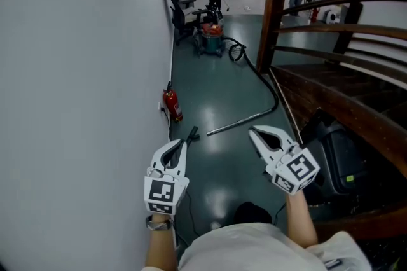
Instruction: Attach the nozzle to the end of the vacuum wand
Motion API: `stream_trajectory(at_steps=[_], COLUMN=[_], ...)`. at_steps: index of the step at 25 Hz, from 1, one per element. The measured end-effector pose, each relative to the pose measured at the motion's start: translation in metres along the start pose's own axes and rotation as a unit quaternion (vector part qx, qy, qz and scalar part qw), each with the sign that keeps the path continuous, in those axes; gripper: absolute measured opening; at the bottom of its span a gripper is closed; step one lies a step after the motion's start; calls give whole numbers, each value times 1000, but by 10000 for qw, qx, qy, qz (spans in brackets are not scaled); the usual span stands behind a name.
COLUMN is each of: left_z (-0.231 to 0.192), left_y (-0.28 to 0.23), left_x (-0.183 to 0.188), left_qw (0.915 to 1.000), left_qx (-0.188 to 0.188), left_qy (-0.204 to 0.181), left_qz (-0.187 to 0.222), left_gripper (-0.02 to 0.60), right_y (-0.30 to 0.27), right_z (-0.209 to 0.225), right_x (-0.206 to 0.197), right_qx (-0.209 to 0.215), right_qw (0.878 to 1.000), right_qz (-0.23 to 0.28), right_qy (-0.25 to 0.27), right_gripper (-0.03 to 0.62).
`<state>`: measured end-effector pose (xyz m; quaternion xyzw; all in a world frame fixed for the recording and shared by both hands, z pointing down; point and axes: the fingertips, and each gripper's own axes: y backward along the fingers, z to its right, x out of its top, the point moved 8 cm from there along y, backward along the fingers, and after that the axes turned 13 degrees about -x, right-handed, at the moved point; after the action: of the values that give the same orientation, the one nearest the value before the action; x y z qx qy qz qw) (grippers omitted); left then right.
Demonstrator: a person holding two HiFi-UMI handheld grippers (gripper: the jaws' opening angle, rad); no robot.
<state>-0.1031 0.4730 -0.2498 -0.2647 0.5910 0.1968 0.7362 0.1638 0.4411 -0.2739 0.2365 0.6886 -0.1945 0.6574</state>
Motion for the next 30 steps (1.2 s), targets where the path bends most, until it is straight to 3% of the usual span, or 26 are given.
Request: stream_trajectory(at_steps=[11, 21, 30], left_z=[-42, -85, -100], left_y=[-46, -150, -236], left_x=[-2, 25, 28], left_qw=[9999, 9998, 9993], left_qx=[-87, 148, 369], left_qy=[-107, -144, 20], left_qz=[-34, 83, 49], left_gripper=[-2, -2, -2], right_y=[-50, -128, -175], right_z=[33, 130, 221], right_x=[-7, -8, -20], right_qx=[-258, -81, 98], right_qw=[9996, 9995, 9998], right_qz=[-14, -17, -137], right_qy=[103, 310, -76], right_gripper=[28, 28, 28])
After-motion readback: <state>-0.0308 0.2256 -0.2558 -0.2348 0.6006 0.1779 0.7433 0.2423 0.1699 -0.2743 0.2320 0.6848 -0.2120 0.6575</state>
